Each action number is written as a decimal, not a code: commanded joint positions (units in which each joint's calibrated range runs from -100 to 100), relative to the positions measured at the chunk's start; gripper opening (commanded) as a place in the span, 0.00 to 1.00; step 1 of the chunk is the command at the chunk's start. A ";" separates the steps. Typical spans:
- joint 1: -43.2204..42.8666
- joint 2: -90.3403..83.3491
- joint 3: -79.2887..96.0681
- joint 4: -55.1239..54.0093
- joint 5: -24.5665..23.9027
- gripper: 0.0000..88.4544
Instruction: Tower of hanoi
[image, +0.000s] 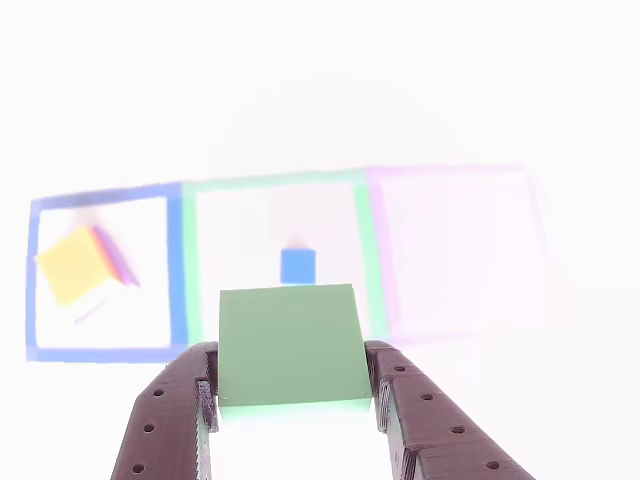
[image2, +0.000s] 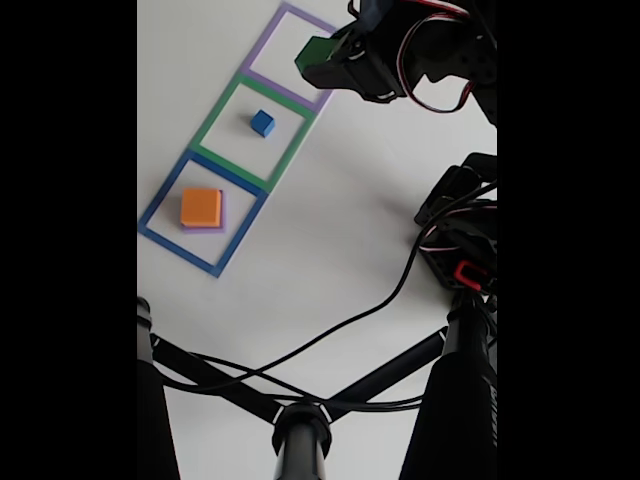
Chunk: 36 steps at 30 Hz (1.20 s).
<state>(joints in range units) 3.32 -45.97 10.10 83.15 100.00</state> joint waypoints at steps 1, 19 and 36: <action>-6.58 0.71 -1.73 -2.58 0.00 0.06; -26.90 1.44 13.18 -16.75 0.00 0.06; -22.01 -1.55 53.36 -64.85 0.00 0.06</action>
<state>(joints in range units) -19.69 -46.39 56.22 34.51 100.00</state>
